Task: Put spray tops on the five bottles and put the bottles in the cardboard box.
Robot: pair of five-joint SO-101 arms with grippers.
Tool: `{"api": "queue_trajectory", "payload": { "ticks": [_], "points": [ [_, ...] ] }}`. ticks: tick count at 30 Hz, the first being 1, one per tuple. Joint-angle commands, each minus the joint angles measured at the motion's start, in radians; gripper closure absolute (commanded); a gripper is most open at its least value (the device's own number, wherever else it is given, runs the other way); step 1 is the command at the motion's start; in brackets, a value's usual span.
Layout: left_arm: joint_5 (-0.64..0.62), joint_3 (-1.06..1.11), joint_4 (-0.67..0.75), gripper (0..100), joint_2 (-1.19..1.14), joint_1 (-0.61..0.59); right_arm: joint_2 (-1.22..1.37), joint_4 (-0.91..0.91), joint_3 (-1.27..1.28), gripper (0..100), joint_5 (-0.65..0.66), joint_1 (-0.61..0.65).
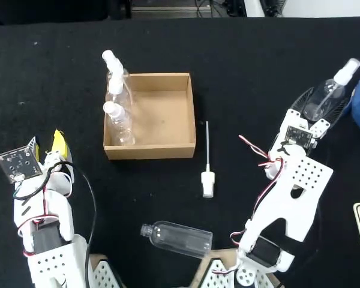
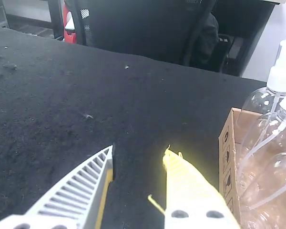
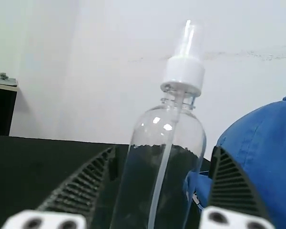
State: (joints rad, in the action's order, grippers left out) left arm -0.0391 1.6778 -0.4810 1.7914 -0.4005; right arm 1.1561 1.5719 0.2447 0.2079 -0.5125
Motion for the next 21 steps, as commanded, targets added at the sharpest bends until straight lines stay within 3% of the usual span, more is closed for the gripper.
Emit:
{"api": "queue_trajectory", "payload": {
  "ticks": [1,6,21],
  "points": [
    [-0.003,0.024,-0.005,97,0.003,-0.012,-0.076,-0.006,-0.041,73.7,0.008,0.015],
    [-0.003,0.022,-0.005,97,0.003,-0.012,-0.117,-0.008,-0.002,73.7,0.009,0.014],
    [-0.003,0.022,-0.005,97,0.003,-0.013,-0.587,0.0,0.55,73.7,0.002,-0.009]
  ]
}}
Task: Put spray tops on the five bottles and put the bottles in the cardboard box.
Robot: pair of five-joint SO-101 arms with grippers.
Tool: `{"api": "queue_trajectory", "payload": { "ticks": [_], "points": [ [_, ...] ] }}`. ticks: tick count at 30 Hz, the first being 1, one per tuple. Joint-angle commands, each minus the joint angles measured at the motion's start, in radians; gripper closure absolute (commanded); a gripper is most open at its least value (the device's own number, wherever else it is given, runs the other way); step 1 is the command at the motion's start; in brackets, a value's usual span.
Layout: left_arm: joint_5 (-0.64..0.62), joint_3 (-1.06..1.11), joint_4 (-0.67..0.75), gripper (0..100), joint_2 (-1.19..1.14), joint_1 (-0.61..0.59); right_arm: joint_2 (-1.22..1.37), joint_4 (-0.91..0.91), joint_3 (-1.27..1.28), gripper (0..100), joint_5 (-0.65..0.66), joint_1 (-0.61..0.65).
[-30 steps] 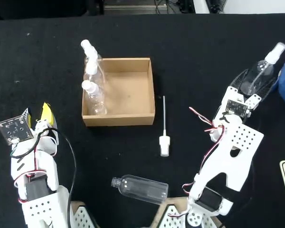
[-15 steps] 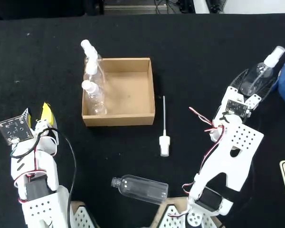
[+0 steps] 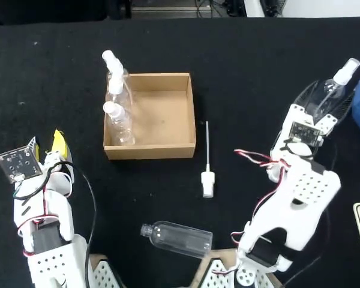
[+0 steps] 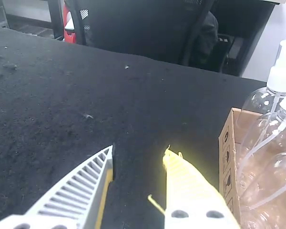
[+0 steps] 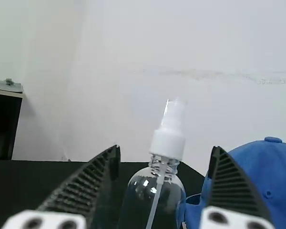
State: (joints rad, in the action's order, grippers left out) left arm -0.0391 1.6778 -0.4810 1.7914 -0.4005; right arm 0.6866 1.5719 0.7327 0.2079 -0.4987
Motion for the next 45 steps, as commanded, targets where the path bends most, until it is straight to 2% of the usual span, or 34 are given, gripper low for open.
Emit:
{"api": "queue_trajectory", "payload": {
  "ticks": [1,19,23,28,30,36,45],
  "points": [
    [-0.003,0.022,-0.005,97,0.003,-0.013,-0.142,0.0,0.096,73.7,0.008,-0.025],
    [-0.003,0.022,-0.006,97,0.003,-0.013,-0.642,-0.034,0.559,73.7,0.008,-0.023],
    [-0.003,0.022,-0.006,97,0.003,-0.013,-0.823,-0.265,0.584,73.7,0.008,-0.023],
    [-0.003,0.022,-0.006,97,0.003,-0.013,-1.02,-0.798,0.446,73.7,0.002,-0.06],
    [-0.003,0.022,-0.006,97,0.003,-0.013,-1.075,-0.944,0.412,73.7,0.002,-0.077],
    [-0.003,0.022,-0.006,97,0.003,-0.013,-1.066,-1.059,0.371,73.4,0.009,-0.029],
    [-0.003,0.022,-0.005,97,0.003,-0.013,-0.733,-1.053,0.124,73.4,0.002,-0.015]
  ]
}}
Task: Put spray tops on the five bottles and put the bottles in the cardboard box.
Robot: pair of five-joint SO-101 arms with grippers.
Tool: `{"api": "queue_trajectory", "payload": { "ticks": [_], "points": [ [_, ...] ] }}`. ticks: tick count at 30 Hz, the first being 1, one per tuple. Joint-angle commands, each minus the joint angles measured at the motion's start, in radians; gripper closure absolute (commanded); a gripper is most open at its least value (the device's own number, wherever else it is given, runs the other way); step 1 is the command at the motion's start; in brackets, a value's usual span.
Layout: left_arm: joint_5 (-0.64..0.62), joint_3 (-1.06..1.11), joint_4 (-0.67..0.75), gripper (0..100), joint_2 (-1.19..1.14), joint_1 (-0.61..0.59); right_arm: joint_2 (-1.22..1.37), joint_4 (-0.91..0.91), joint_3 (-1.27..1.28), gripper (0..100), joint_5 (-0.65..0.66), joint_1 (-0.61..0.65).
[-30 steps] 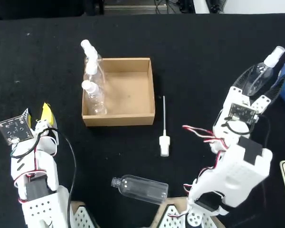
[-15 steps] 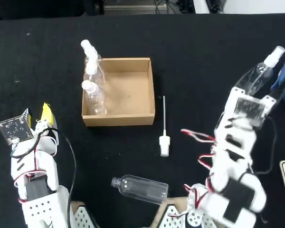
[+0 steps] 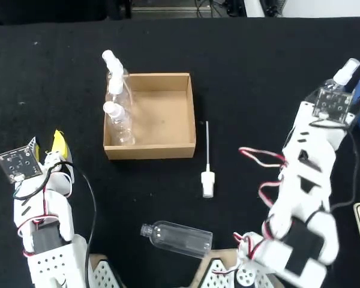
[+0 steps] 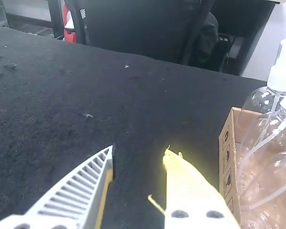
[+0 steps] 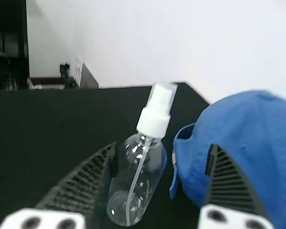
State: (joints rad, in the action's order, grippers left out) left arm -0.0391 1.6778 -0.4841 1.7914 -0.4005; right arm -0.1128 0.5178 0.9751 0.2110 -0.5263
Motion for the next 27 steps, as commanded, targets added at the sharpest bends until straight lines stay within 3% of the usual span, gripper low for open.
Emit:
{"api": "queue_trajectory", "payload": {
  "ticks": [1,7,12,17,27],
  "points": [
    [-0.003,0.022,-0.002,97,0.003,-0.013,0.099,0.014,-0.142,73.4,-0.002,0.009],
    [-0.003,0.022,-0.002,97,0.003,-0.013,0.24,0.199,-0.17,73.4,-0.003,0.014],
    [-0.003,0.022,-0.002,97,0.003,-0.013,0.282,0.252,-0.177,73.6,-0.06,0.023],
    [-0.003,0.022,-0.002,97,0.003,-0.012,0.291,0.173,-0.262,73.6,-0.126,0.021],
    [-0.003,0.022,-0.002,97,0.003,-0.012,0.302,0.084,-0.346,73.6,-0.123,0.023]
  ]
}}
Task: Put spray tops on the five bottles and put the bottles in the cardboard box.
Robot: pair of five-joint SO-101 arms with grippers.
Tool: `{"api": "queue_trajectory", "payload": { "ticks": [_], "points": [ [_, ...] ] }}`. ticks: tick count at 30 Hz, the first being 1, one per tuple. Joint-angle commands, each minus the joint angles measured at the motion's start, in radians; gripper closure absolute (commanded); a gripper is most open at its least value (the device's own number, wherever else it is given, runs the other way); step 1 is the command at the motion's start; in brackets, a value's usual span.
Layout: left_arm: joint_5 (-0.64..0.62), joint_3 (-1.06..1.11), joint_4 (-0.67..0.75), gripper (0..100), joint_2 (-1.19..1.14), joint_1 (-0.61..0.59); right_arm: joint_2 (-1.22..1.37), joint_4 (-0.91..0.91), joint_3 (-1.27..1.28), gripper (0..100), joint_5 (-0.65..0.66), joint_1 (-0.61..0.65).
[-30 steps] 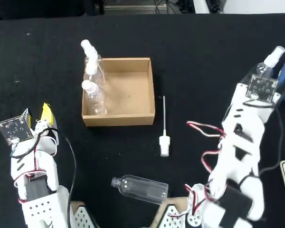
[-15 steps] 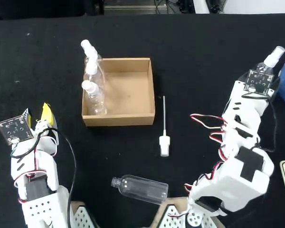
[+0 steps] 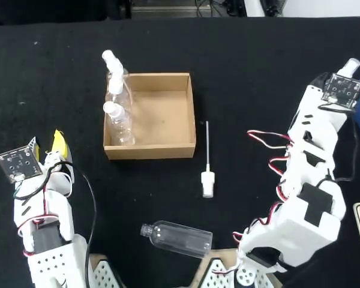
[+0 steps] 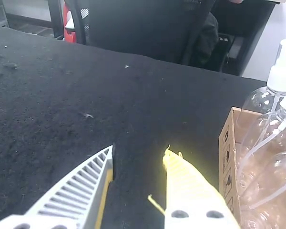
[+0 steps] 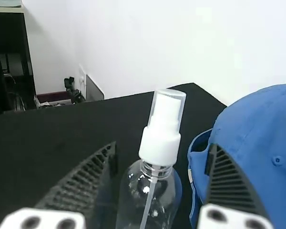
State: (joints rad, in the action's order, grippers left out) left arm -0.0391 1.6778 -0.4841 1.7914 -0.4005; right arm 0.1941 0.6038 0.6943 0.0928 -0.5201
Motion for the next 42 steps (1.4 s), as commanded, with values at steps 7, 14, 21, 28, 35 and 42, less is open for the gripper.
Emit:
{"api": "queue_trajectory", "payload": {
  "ticks": [7,14,21,28,35,42],
  "points": [
    [-0.003,0.022,-0.002,97,0.003,-0.012,0.125,0.005,-0.148,73.7,-0.003,0.012],
    [-0.003,0.022,-0.002,97,0.003,-0.01,0.205,0.005,-0.22,73.7,-0.009,0.015],
    [-0.003,0.022,-0.002,97,0.003,-0.008,0.317,0.005,-0.314,73.7,-0.011,0.015],
    [-0.003,0.022,-0.002,97,0.003,-0.005,0.337,0.005,-0.317,73.7,-0.011,0.014],
    [-0.003,0.022,-0.002,97,0.003,-0.005,0.332,0.005,-0.318,73.7,-0.011,0.014],
    [-0.003,0.022,-0.002,97,0.003,-0.005,0.275,0.003,-0.286,73.7,-0.009,0.014]
  ]
}}
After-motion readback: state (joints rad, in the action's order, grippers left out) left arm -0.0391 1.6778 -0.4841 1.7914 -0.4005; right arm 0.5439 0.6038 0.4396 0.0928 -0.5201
